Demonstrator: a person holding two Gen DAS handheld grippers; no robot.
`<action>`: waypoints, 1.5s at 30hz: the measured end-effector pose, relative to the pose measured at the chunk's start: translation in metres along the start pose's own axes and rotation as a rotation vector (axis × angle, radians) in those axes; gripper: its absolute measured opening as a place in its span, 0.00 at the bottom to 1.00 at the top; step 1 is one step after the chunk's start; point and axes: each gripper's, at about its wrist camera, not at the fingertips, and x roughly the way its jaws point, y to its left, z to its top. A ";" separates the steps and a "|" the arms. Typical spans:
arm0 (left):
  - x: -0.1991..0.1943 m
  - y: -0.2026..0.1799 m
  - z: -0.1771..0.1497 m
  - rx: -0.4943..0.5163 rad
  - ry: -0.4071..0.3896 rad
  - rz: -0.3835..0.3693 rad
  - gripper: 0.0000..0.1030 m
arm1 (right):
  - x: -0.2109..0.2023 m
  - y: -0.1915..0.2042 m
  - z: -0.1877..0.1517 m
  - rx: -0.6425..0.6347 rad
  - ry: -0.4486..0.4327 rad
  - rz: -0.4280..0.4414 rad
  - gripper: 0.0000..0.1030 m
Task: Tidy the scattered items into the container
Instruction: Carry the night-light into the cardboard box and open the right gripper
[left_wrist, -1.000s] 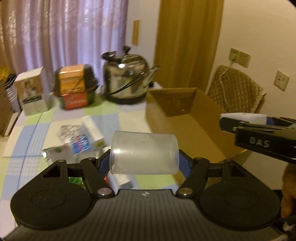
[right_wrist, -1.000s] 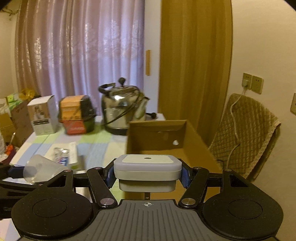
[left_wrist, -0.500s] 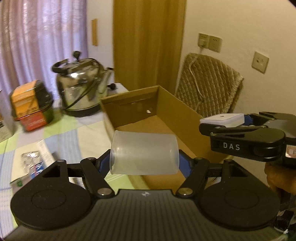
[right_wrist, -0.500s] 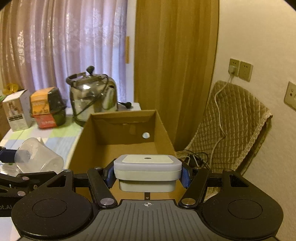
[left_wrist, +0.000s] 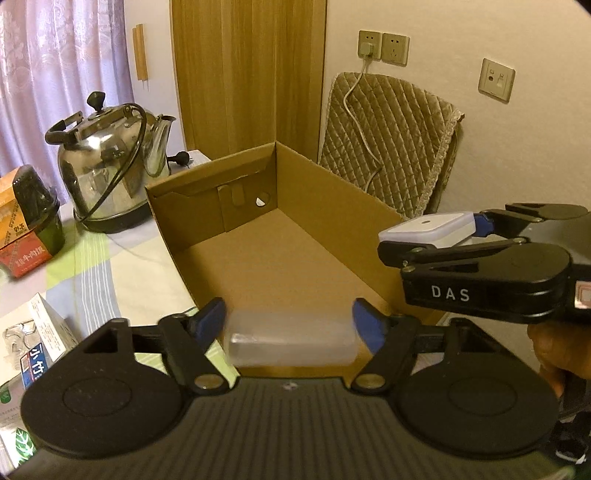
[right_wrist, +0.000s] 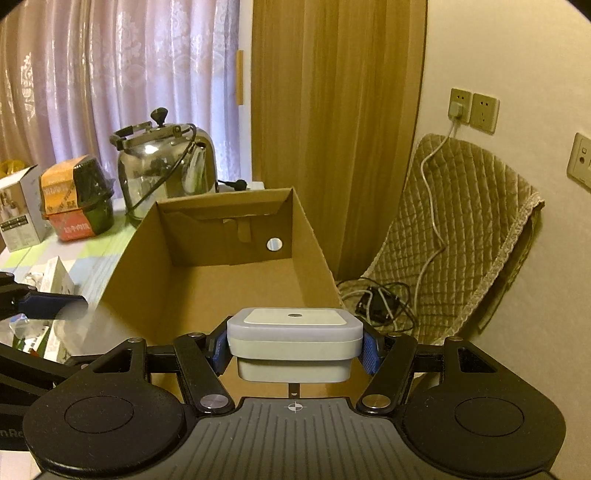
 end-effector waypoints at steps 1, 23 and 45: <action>-0.001 0.001 -0.001 -0.001 -0.004 0.003 0.73 | 0.001 0.000 0.000 -0.001 0.002 0.000 0.65; -0.059 0.047 -0.044 -0.162 -0.025 0.104 0.75 | 0.008 0.031 -0.006 -0.021 0.053 0.058 0.65; -0.061 0.056 -0.055 -0.198 -0.008 0.106 0.75 | 0.011 0.041 -0.011 -0.043 0.071 0.076 0.66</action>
